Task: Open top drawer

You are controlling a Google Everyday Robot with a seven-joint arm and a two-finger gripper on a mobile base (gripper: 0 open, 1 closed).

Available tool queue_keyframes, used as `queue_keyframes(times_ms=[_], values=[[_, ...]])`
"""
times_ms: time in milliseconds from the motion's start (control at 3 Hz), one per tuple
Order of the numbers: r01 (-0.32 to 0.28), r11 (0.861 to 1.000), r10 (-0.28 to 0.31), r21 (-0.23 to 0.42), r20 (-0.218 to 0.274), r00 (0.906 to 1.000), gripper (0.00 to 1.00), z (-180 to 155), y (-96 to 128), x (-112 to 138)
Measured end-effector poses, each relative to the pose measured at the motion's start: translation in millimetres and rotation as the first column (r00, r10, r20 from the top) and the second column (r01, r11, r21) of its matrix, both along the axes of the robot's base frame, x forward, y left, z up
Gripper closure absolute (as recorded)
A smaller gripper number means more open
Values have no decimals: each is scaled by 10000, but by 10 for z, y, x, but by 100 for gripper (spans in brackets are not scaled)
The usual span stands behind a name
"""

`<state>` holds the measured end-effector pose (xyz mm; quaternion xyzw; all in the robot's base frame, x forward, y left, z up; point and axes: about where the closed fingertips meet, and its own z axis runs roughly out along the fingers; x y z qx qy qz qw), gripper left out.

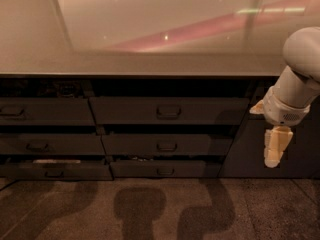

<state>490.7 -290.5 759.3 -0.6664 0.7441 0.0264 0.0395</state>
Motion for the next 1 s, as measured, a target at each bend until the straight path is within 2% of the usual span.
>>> queue_keyframes(times_ms=[333, 667, 1000], values=[[273, 9992, -256, -302, 572, 9980, 0, -27, 18, -20], [687, 9968, -609, -417, 1659, 9843, 0, -51, -105, 241], [680, 9976, -634, -109, 2396, 9688, 0, -4, -201, 515]])
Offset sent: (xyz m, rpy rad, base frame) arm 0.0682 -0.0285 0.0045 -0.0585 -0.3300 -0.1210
